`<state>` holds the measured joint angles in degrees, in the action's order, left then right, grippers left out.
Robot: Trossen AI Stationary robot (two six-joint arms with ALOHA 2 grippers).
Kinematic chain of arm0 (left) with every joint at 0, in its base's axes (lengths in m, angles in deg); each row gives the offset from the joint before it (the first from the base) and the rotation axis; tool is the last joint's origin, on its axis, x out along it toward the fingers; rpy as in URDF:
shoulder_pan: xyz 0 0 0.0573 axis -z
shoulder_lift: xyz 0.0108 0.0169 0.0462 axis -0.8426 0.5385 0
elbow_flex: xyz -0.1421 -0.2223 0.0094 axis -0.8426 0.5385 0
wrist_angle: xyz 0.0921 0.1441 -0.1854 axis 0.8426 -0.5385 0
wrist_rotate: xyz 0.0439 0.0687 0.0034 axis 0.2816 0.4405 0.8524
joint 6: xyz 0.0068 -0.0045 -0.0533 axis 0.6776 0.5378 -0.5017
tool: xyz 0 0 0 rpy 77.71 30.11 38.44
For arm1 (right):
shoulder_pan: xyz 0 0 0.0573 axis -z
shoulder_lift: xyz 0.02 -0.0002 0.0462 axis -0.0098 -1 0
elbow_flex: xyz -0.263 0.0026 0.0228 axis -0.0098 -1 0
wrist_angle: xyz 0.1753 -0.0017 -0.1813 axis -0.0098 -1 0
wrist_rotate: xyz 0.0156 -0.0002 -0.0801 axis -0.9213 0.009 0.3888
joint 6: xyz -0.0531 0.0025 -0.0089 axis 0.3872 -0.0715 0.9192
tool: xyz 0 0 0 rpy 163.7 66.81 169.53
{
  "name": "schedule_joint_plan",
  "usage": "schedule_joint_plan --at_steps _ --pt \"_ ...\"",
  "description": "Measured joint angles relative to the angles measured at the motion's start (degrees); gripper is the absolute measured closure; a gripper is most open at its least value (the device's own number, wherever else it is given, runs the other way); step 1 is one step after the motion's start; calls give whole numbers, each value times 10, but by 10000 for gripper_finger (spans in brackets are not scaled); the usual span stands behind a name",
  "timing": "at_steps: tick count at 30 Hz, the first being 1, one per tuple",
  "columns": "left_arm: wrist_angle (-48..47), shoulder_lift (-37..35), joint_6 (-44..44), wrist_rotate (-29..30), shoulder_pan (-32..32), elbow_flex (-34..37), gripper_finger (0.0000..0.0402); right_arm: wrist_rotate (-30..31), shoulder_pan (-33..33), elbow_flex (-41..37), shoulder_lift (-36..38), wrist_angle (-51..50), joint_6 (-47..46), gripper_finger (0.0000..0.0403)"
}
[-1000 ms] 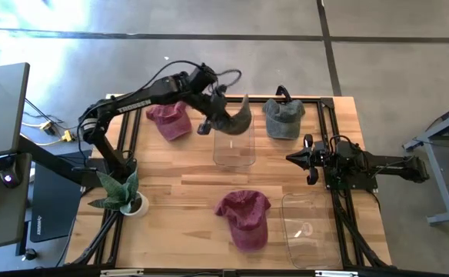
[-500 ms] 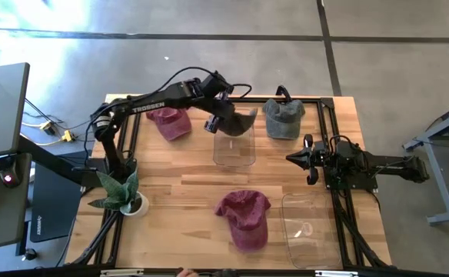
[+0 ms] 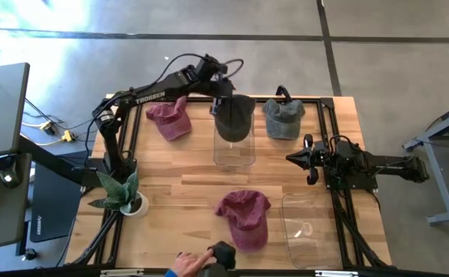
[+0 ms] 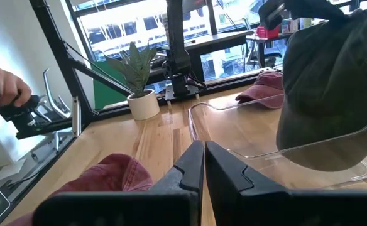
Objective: Pick & Place hat
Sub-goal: Put the bottom black cap into the top transparent bin
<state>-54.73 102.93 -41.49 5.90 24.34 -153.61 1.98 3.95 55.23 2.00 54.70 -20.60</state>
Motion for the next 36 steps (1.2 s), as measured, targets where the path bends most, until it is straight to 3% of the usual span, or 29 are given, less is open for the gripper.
schedule_joint_plan --at_steps 5,10,16,19,21,29,32,36 --pt "-14 -2 -129 -7 -20 0 199 0 0 0 0 0 0 391" --pt "-111 -35 -222 -22 -22 0 206 0 0 0 0 0 0 391" --pt "-257 -72 -225 -69 -5 0 250 0 0 0 0 0 0 391" --pt "-308 -76 -202 -152 -1 1 283 0 0 0 0 0 0 391" --pt "-315 -70 -178 -162 5 10 307 0 0 0 0 0 0 391" --pt "-205 6 -137 66 28 41 392 0 0 0 0 0 0 391" --pt "-163 23 -129 146 30 41 399 0 0 0 0 0 0 391" --pt "-121 25 -131 189 31 41 396 0 0 0 0 0 0 391"
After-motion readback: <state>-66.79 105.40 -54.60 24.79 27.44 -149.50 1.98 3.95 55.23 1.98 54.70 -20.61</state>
